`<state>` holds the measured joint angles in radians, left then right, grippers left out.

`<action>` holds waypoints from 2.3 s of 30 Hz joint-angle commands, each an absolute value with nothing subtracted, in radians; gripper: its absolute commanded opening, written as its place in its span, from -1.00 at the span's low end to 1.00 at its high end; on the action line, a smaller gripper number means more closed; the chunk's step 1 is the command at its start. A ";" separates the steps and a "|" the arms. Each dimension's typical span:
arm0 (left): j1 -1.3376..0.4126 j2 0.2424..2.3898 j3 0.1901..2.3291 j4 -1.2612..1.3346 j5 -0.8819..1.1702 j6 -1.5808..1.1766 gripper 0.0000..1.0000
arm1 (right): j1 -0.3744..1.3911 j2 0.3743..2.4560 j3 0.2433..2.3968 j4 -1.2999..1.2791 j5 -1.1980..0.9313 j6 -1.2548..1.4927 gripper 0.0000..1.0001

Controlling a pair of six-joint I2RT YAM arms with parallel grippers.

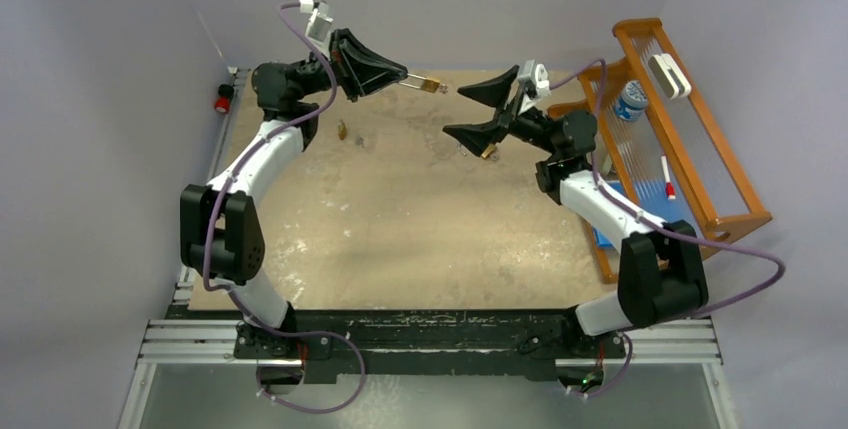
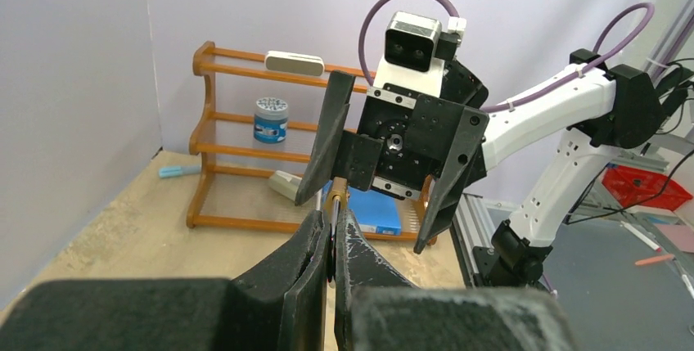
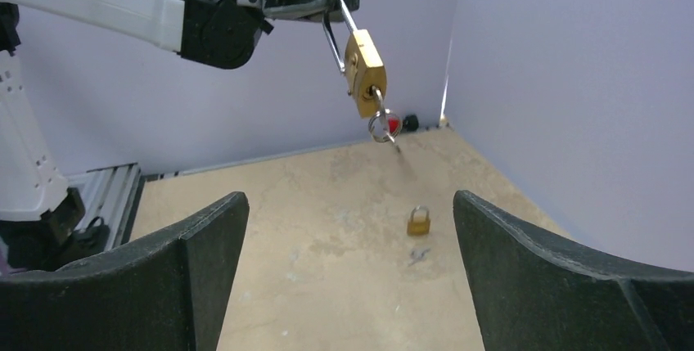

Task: Lock with the key
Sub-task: Lock the lock.

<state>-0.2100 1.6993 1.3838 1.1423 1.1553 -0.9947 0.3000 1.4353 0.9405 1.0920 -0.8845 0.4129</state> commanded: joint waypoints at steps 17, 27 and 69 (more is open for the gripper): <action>-0.209 1.622 1.428 1.070 1.119 -0.866 -1.00 | 0.299 1.684 1.246 1.606 -0.944 0.795 0.22; -0.223 1.638 1.437 1.070 1.108 -0.866 -1.00 | 0.303 1.731 1.263 1.619 -0.945 0.829 0.14; -0.235 1.604 1.399 0.910 1.164 -0.707 0.17 | 0.200 1.859 1.498 1.720 -1.205 1.324 -1.00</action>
<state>-0.2173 1.6131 1.3808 0.9234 1.1706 -0.7361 0.1867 1.9141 1.4712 1.5665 -1.2053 1.3190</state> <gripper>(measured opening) 0.581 0.068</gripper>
